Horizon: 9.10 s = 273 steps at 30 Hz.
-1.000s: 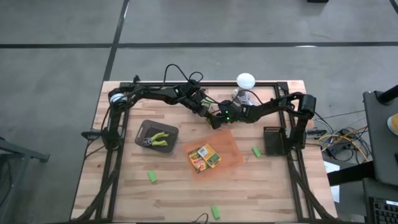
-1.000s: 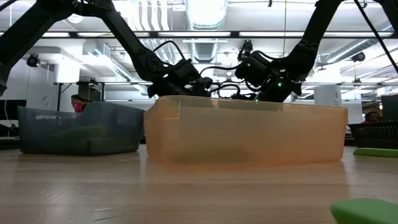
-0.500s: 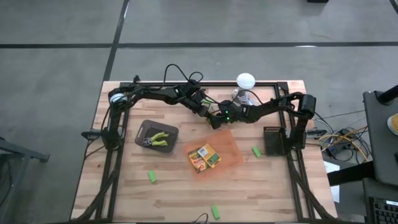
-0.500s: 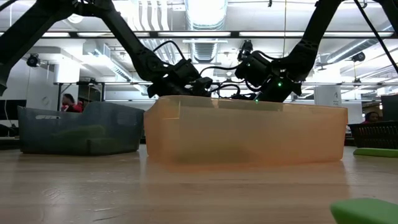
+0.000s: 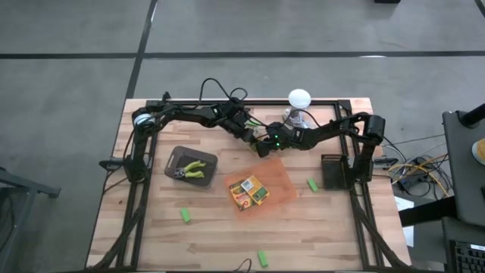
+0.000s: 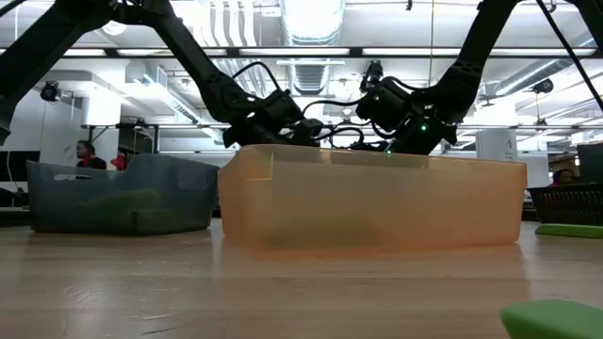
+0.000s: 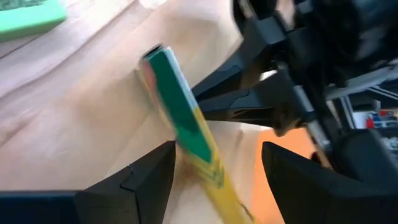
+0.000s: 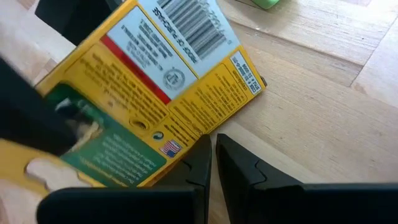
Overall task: Pick & Place School Supplies
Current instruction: Put the crayon box into the orange bin, then put the green eraser into the black basket
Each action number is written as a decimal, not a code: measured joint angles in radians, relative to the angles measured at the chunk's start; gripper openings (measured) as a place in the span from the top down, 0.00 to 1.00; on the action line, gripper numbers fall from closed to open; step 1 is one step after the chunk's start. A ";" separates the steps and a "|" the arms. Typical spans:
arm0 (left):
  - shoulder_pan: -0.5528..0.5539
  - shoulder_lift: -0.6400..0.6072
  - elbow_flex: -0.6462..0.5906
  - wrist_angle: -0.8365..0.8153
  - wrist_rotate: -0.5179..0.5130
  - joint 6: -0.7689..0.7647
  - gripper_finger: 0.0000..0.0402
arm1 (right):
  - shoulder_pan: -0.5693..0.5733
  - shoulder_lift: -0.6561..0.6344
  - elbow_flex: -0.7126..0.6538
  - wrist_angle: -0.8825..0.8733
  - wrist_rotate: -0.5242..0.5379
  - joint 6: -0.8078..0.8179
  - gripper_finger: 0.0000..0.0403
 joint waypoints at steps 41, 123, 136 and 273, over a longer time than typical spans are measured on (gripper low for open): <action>0.001 0.000 0.000 -0.046 -0.074 -0.015 0.85 | 0.000 0.000 0.000 0.000 0.000 -0.008 0.93; -0.281 -0.426 0.000 -0.207 -0.056 0.115 0.86 | 0.059 -0.568 -0.003 -0.744 0.238 -0.141 0.93; -0.422 -0.286 -0.002 -0.266 -0.170 0.166 0.86 | 0.059 -0.570 -0.003 -0.840 0.315 -0.181 0.93; -0.426 -0.060 0.249 -0.729 -0.377 -0.117 0.58 | 0.059 -0.570 -0.004 -0.868 0.333 -0.180 0.93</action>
